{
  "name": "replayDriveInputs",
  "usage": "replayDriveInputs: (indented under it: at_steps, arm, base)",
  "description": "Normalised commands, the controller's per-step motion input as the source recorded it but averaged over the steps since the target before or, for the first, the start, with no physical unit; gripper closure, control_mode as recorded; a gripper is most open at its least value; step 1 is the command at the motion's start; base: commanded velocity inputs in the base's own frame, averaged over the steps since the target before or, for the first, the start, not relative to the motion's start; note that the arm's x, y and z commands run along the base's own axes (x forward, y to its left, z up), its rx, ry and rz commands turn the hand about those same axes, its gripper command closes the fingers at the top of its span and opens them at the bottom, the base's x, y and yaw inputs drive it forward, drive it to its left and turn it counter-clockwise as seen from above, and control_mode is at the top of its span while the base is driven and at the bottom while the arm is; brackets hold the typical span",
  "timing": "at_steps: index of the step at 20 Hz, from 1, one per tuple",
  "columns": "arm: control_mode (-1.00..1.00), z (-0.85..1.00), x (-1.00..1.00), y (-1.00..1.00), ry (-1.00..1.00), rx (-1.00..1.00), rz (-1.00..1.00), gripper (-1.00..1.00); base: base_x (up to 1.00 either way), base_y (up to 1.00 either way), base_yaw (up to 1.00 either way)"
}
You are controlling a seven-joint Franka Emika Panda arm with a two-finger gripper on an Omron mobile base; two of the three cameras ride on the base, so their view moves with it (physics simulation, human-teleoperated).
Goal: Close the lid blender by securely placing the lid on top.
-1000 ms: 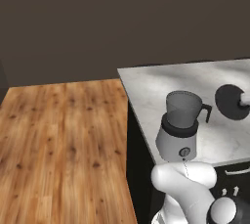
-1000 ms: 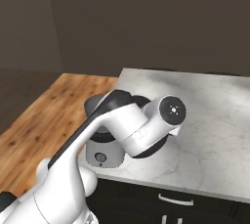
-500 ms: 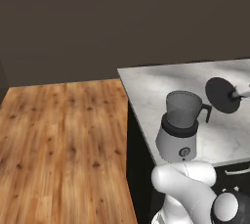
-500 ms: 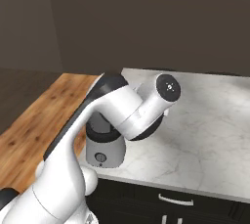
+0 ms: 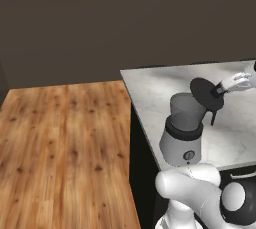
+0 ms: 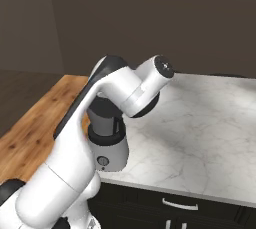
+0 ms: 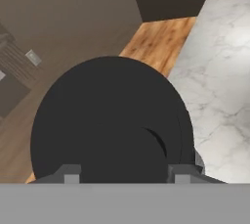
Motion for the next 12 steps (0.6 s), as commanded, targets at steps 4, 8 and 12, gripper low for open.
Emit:
replayDriveInputs:
  at_steps: [4,8,12]
  arm:
    - [-1.00,0.00,0.64,0.25,0.18,0.00,0.07,1.00]
    - [-1.00,0.00,0.13,0.07,0.18,-0.01,0.00,1.00]
    - [-1.00,-0.04,0.00,0.00,0.14,-0.03,0.00,1.00]
  base:
    - [0.00,0.00,0.00]
    - [0.00,0.00,0.00]
    - [0.00,0.00,0.00]
